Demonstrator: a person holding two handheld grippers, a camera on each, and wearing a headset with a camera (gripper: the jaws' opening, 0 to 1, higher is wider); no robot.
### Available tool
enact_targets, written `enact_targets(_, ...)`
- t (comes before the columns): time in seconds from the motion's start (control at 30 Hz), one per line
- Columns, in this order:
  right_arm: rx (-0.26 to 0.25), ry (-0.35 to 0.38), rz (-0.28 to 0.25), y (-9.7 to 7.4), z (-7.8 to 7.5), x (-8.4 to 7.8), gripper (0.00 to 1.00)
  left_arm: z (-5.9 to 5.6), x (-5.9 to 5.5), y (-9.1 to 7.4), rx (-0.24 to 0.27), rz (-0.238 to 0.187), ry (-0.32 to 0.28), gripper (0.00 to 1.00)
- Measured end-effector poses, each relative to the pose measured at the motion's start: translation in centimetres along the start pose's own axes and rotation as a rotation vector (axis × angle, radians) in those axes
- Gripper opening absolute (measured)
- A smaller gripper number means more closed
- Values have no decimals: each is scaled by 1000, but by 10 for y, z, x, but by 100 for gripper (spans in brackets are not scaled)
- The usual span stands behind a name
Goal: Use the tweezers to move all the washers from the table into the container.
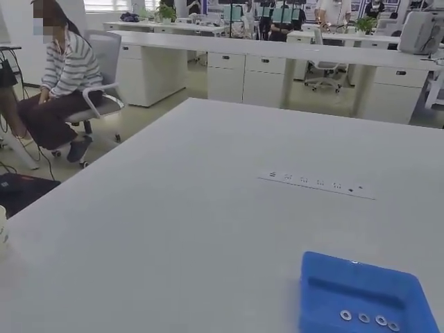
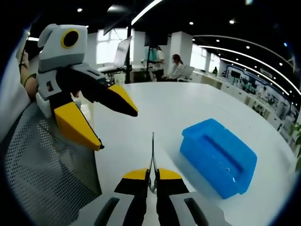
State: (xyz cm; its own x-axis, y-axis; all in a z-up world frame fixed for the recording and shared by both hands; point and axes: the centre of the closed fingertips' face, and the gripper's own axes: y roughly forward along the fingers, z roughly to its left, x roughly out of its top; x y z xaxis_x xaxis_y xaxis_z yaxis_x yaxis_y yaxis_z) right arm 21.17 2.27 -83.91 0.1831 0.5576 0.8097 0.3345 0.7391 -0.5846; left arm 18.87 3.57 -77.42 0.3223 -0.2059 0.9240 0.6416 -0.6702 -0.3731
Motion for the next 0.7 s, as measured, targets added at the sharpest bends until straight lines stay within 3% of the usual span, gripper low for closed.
enact_targets(0.13,8,49,-9,-1,-2,0,2,2,0,0,8,-4,-13,41)
enact_targets(0.23,15,156,-56,-1,-6,6,2,10,0,0,52,-2,-1,53)
enact_targets(0.3,10,185,-75,-3,-10,11,3,13,1,0,69,-10,-11,62)
enact_targets(0.7,10,150,-119,-8,-36,49,3,25,6,-4,134,-40,-4,75)
